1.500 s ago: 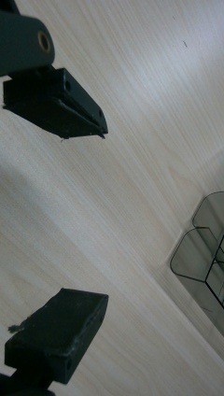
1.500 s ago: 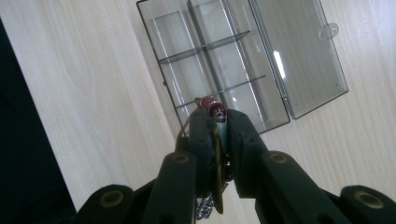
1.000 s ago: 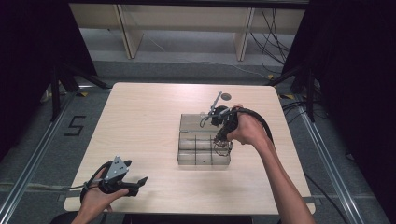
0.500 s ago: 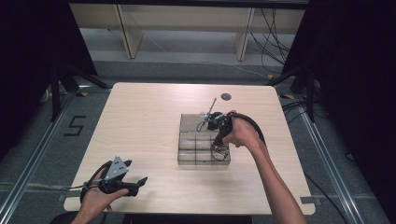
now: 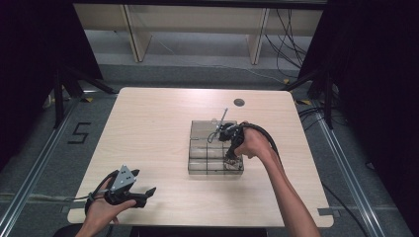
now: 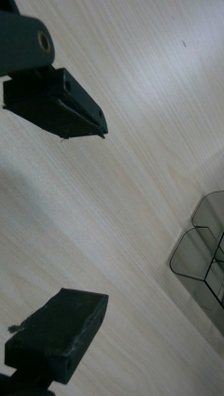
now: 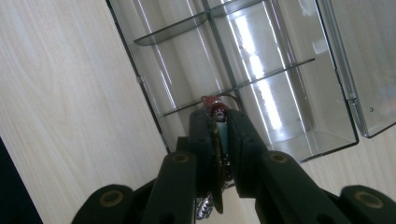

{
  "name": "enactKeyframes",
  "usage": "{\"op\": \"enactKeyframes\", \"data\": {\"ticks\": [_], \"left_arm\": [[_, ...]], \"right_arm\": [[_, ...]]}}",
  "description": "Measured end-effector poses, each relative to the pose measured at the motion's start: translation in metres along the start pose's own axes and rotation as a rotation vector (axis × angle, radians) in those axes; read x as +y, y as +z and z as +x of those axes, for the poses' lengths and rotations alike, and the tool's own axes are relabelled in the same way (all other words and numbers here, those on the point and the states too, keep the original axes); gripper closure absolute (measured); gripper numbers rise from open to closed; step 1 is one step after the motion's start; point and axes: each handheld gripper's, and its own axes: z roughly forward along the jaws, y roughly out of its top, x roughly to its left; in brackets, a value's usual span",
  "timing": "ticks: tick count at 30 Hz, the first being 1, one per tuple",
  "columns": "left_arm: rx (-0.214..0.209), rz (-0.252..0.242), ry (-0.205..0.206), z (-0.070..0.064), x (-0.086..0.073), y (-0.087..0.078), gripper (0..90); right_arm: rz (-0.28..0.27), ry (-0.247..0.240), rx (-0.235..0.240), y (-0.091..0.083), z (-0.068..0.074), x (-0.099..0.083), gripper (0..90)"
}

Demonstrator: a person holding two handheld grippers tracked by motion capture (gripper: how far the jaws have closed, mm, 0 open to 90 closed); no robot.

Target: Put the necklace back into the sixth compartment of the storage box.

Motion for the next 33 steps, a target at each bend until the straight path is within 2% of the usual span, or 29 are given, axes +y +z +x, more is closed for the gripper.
{"op": "enactKeyframes", "data": {"ticks": [1,2,3,4,5,6,7,8,9,10,11,12,15,16,17,19,21,22,24,25,29,30,32,33], "left_arm": [[0.002,-0.001,0.000,0.000,0.000,0.000,15.2],[0.002,-0.002,-0.001,0.000,0.000,0.000,15.1],[0.004,-0.001,0.001,0.000,0.000,0.000,15.2],[0.005,0.001,0.003,0.000,0.000,0.000,15.2],[0.005,0.001,0.003,0.000,0.000,0.000,15.2],[0.004,-0.002,0.001,0.000,0.000,0.000,15.2],[0.004,-0.002,0.001,0.000,0.000,0.000,15.2],[0.004,-0.001,0.002,0.000,0.000,0.000,15.2],[0.004,-0.001,0.002,0.000,0.000,0.000,15.2],[0.004,-0.001,0.002,0.000,0.000,0.000,15.2],[0.004,0.000,0.003,0.000,0.000,0.000,15.2],[-0.002,-0.001,0.000,0.000,0.000,0.000,15.2],[-0.001,-0.002,-0.001,0.000,0.000,0.000,15.1],[-0.001,-0.002,-0.001,0.000,0.000,0.000,15.2],[-0.001,-0.001,0.000,0.000,0.000,0.000,15.2],[-0.001,-0.001,0.000,0.000,0.000,0.000,15.1],[-0.001,-0.001,0.000,0.000,0.000,0.000,15.2],[-0.001,-0.001,0.000,0.000,0.000,0.000,15.2],[0.003,0.009,0.001,0.000,0.000,-0.001,15.1],[0.002,0.006,0.000,0.000,0.000,-0.001,15.2],[0.003,0.002,0.002,0.000,0.000,0.000,15.1],[0.002,-0.003,0.000,0.000,0.000,0.000,15.1],[0.003,-0.003,-0.001,0.000,0.000,0.000,15.1],[0.003,-0.002,-0.001,0.000,0.000,0.000,15.1]], "right_arm": [[0.008,0.032,0.012,0.000,0.002,0.001,81.1],[-0.002,-0.017,0.010,0.003,-0.002,0.001,81.1],[0.000,-0.020,0.010,0.005,-0.002,0.002,81.1],[0.011,0.000,0.015,0.006,-0.001,0.002,81.1],[0.011,0.000,0.015,0.006,-0.001,0.002,81.1],[0.023,0.031,0.031,0.011,0.000,0.001,81.1],[0.009,-0.013,0.024,0.014,-0.004,0.001,81.1],[0.013,-0.012,0.028,0.016,-0.005,0.001,81.1],[0.033,0.049,0.041,0.017,-0.002,-0.001,81.1],[0.033,0.049,0.041,0.017,-0.002,-0.001,81.1],[0.026,0.011,0.041,0.019,-0.005,-0.002,81.1],[0.054,0.069,0.055,0.020,-0.003,-0.003,81.1],[0.044,0.061,0.062,0.023,-0.004,-0.005,81.1],[0.045,0.049,0.048,0.024,-0.005,-0.005,81.1],[0.055,0.072,0.063,0.027,-0.004,-0.007,81.1],[0.057,0.060,0.066,0.029,-0.006,-0.007,81.1],[0.073,0.085,0.063,0.031,-0.004,-0.007,81.1],[0.070,0.083,0.076,0.034,-0.004,-0.007,81.1],[0.074,0.059,0.077,0.037,-0.007,-0.007,81.1],[0.081,0.073,0.073,0.038,-0.006,-0.006,81.1],[0.075,0.044,0.071,0.040,-0.007,-0.004,81.1],[0.088,0.093,0.080,0.041,-0.004,-0.005,81.1],[0.089,0.059,0.077,0.044,-0.008,-0.004,81.0],[0.089,0.059,0.077,0.044,-0.008,-0.004,81.0]]}}
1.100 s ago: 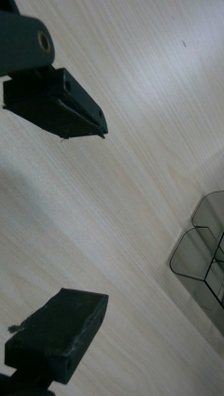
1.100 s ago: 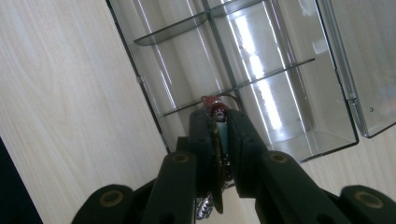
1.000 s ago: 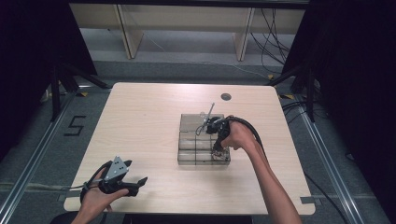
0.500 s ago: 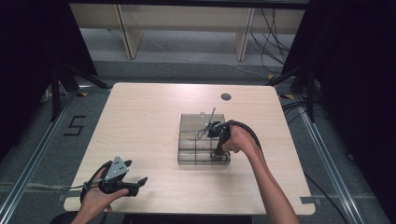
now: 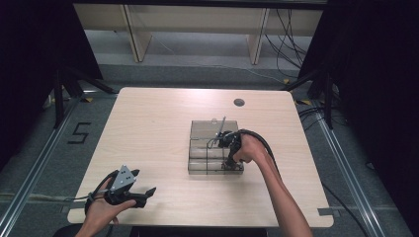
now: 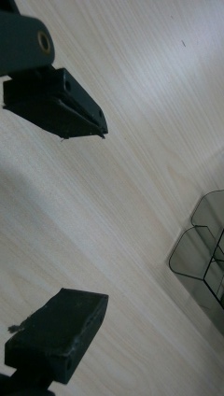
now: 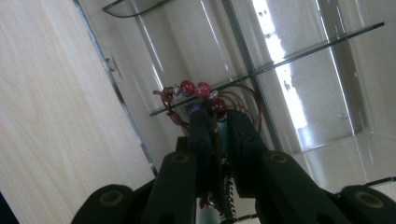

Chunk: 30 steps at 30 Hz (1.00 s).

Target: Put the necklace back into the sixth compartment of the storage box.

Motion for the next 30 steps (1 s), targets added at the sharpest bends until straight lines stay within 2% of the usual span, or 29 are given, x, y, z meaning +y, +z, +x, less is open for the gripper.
{"op": "enactKeyframes", "data": {"ticks": [2,3,4,6,8,9,11,15,16,17,18,19,20,23,25,26,28,29,30], "left_arm": [[0.001,0.001,0.003,0.001,0.000,0.000,15.2],[0.001,0.001,0.002,0.001,0.000,0.000,15.1],[0.001,0.000,0.001,0.001,0.000,0.000,15.2],[0.005,0.001,0.000,0.000,0.000,0.000,15.2],[0.004,0.004,0.003,0.000,0.000,0.000,15.1],[0.004,0.004,0.003,0.000,0.000,0.000,15.1],[0.000,0.002,0.003,0.001,0.000,0.000,15.1],[-0.004,0.000,-0.001,0.000,0.000,0.001,15.2],[-0.004,0.004,-0.002,0.000,0.000,0.001,15.1],[-0.004,0.004,-0.002,0.000,0.000,0.001,15.2],[-0.004,0.004,-0.001,0.000,0.000,0.001,15.2],[-0.004,0.004,-0.002,0.000,0.000,0.001,15.2],[-0.004,0.004,-0.001,0.000,0.000,0.001,15.1],[-0.003,0.004,-0.001,0.000,0.000,0.001,15.2],[-0.005,0.000,0.000,0.000,0.000,0.001,15.1],[-0.004,0.000,-0.001,0.000,0.000,0.001,15.1],[-0.004,0.000,-0.001,0.000,0.000,0.001,15.2],[-0.006,-0.001,-0.015,0.000,0.000,0.001,15.1],[-0.006,-0.001,-0.015,0.000,0.000,0.001,15.2]], "right_arm": [[0.004,0.013,0.006,0.003,-0.002,0.001,80.8],[0.006,0.038,0.008,0.003,-0.001,0.001,80.6],[0.004,0.022,0.007,0.003,-0.002,0.001,80.2],[-0.008,0.026,-0.003,0.001,-0.002,0.001,79.1],[-0.019,0.044,-0.013,-0.004,-0.001,0.000,72.9],[-0.032,0.028,-0.009,-0.006,-0.003,-0.001,71.6],[-0.032,0.056,-0.008,-0.012,-0.001,-0.002,70.0],[-0.064,0.056,-0.038,-0.020,0.000,-0.006,68.3],[-0.098,0.061,-0.031,-0.025,0.000,-0.009,67.3],[-0.105,0.030,-0.052,-0.028,-0.001,-0.010,67.1],[-0.108,0.057,-0.056,-0.031,0.001,-0.011,66.7],[-0.115,0.041,-0.051,-0.033,0.001,-0.012,66.2],[-0.116,0.060,-0.058,-0.036,0.003,-0.013,65.8],[-0.145,0.049,-0.061,-0.041,0.005,-0.015,63.9],[-0.142,0.045,-0.073,-0.042,0.005,-0.016,63.2],[-0.146,0.063,-0.081,-0.045,0.009,-0.017,61.6],[-0.155,0.064,-0.085,-0.047,0.010,-0.018,59.5],[-0.164,0.088,-0.079,-0.048,0.013,-0.019,58.2],[-0.173,0.070,-0.077,-0.049,0.013,-0.020,56.4]]}}
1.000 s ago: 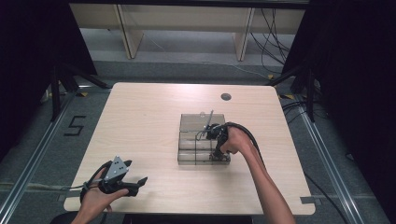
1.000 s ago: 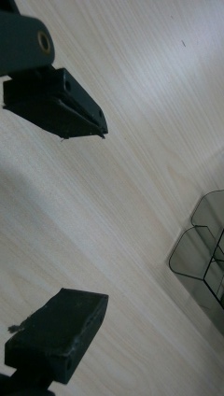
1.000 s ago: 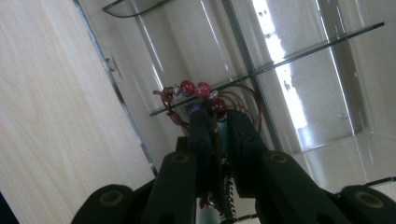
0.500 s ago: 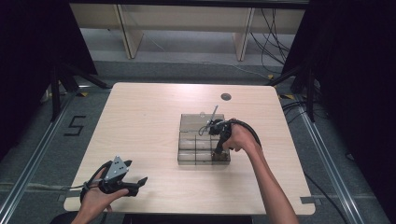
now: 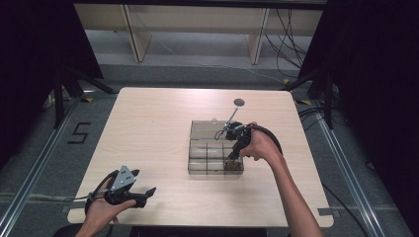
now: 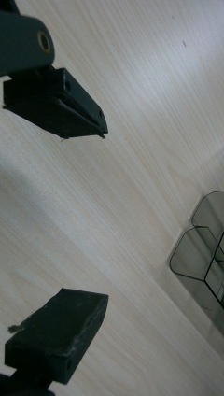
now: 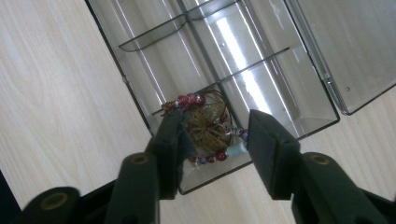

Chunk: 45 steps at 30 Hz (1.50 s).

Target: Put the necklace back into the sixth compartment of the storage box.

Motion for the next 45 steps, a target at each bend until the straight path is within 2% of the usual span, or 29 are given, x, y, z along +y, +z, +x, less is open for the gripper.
{"op": "enactKeyframes", "data": {"ticks": [5,6,8,9,10,14,16,17,18,22,23,28,35,37,39,41,42,45], "left_arm": [[0.003,0.000,0.001,0.000,0.000,0.000,15.1],[0.002,0.002,0.018,0.001,0.000,-0.001,15.1],[0.008,0.001,0.008,0.000,0.000,0.000,15.1],[0.007,0.002,0.006,0.000,0.000,0.000,15.2],[0.001,-0.001,0.000,0.000,0.000,0.000,15.2],[0.004,0.001,0.014,0.000,0.000,0.000,15.2],[0.005,0.004,0.014,0.000,0.000,0.000,15.1],[0.002,0.001,-0.001,0.000,0.000,0.000,15.2],[0.004,-0.002,0.001,0.000,0.000,0.000,15.1],[0.002,-0.001,0.001,0.000,0.000,0.000,15.2],[0.003,0.000,0.014,0.000,0.000,0.000,15.2],[0.003,-0.001,0.001,0.000,0.000,0.000,15.1],[0.008,0.003,0.001,0.000,0.000,0.000,15.1],[0.004,0.003,0.001,0.000,0.000,0.000,15.1],[0.005,0.002,0.000,0.000,0.000,0.000,15.1],[0.008,0.004,0.000,0.000,0.000,0.000,15.2],[0.005,0.004,0.002,0.000,0.000,0.000,15.1],[0.005,0.004,0.000,0.000,0.000,0.000,15.2]], "right_arm": [[-0.034,0.025,-0.022,-0.006,0.003,-0.007,49.2],[-0.034,0.025,-0.022,-0.006,0.003,-0.007,49.2],[-0.041,0.039,-0.030,-0.007,0.004,-0.011,46.8],[-0.053,0.062,-0.037,-0.008,0.006,-0.015,44.2],[-0.061,0.059,-0.039,-0.008,0.005,-0.017,43.3],[-0.072,0.086,-0.044,-0.008,0.007,-0.023,42.1],[-0.076,0.087,-0.047,-0.009,0.007,-0.025,42.0],[-0.080,0.083,-0.047,-0.010,0.007,-0.027,41.8],[-0.081,0.099,-0.048,-0.011,0.008,-0.028,41.7],[-0.091,0.097,-0.054,-0.012,0.009,-0.031,41.4],[-0.094,0.097,-0.059,-0.014,0.010,-0.034,41.1],[-0.106,0.112,-0.051,-0.014,0.012,-0.042,39.5],[-0.129,0.125,-0.076,-0.016,0.013,-0.054,34.9],[-0.132,0.133,-0.087,-0.016,0.014,-0.057,34.0],[-0.140,0.158,-0.075,-0.015,0.017,-0.060,32.3],[-0.160,0.161,-0.068,-0.015,0.017,-0.063,31.4],[-0.158,0.178,-0.081,-0.015,0.018,-0.065,30.4],[-0.167,0.163,-0.091,-0.014,0.017,-0.067,29.1]]}}
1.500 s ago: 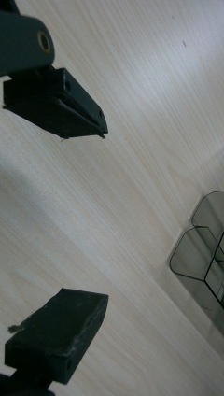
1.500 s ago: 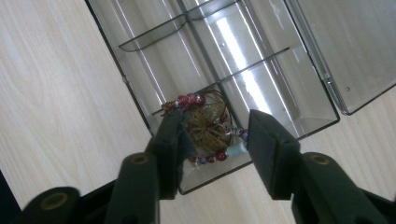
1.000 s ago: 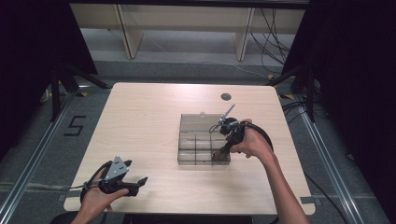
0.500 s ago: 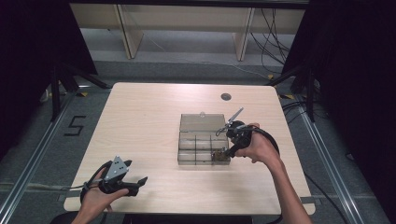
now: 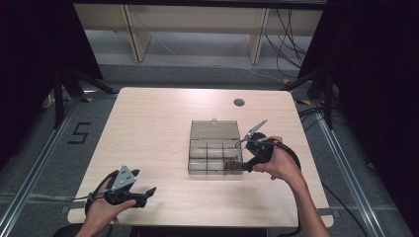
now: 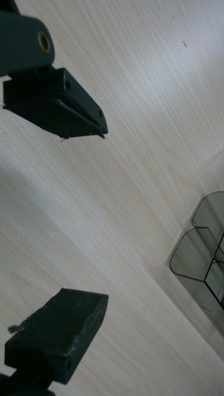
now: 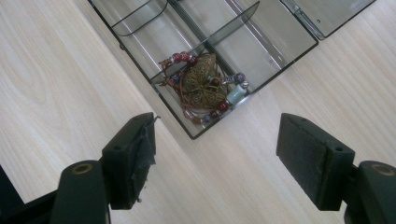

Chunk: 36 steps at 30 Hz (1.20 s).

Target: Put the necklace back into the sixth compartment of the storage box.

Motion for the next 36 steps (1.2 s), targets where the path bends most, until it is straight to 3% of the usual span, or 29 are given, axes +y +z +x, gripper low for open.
{"op": "enactKeyframes", "data": {"ticks": [2,5,6,8,16,19,22,23,25,27,29,30,33,34,36], "left_arm": [[0.007,0.003,0.004,0.001,0.000,0.000,15.1],[0.008,0.002,0.004,0.000,0.000,0.000,15.2],[0.008,0.002,0.004,0.000,0.000,0.000,15.2],[0.000,-0.001,-0.001,0.000,0.000,0.000,15.1],[0.009,-0.007,0.005,0.000,0.000,0.000,15.1],[0.001,-0.001,0.000,0.000,0.000,0.000,15.1],[0.001,-0.001,0.000,0.000,0.000,0.000,15.2],[0.007,-0.004,-0.001,0.000,0.000,0.000,15.2],[0.002,-0.003,0.012,0.000,0.000,0.000,15.1],[0.001,-0.004,0.011,0.000,0.000,0.000,15.2],[0.001,-0.003,0.012,0.000,0.000,-0.001,15.2],[0.001,-0.004,0.012,0.000,0.000,0.000,15.1],[0.000,-0.003,0.012,0.000,0.000,0.000,15.2],[0.001,-0.003,0.011,0.000,0.000,0.000,15.2],[0.001,-0.004,0.012,0.000,0.000,-0.001,15.1]], "right_arm": [[-0.016,0.032,0.010,-0.001,0.003,-0.002,28.1],[-0.037,0.032,0.007,0.000,0.004,-0.007,26.4],[-0.028,0.061,0.015,0.000,0.006,-0.008,26.3],[-0.046,0.031,0.009,0.001,0.006,-0.010,26.0],[-0.075,0.070,0.009,0.003,0.011,-0.020,25.3],[-0.093,0.061,0.008,0.005,0.011,-0.024,25.0],[-0.091,0.093,0.013,0.007,0.014,-0.027,24.5],[-0.107,0.061,0.021,0.008,0.012,-0.028,24.2],[-0.113,0.062,0.007,0.008,0.013,-0.030,23.7],[-0.127,0.076,0.017,0.009,0.013,-0.031,23.2],[-0.106,0.125,0.006,0.008,0.018,-0.035,22.3],[-0.132,0.090,0.015,0.011,0.016,-0.037,21.5],[-0.135,0.099,0.014,0.012,0.018,-0.039,20.8],[-0.118,0.146,-0.002,0.011,0.020,-0.040,20.4],[-0.153,0.114,0.010,0.012,0.019,-0.043,20.0]]}}
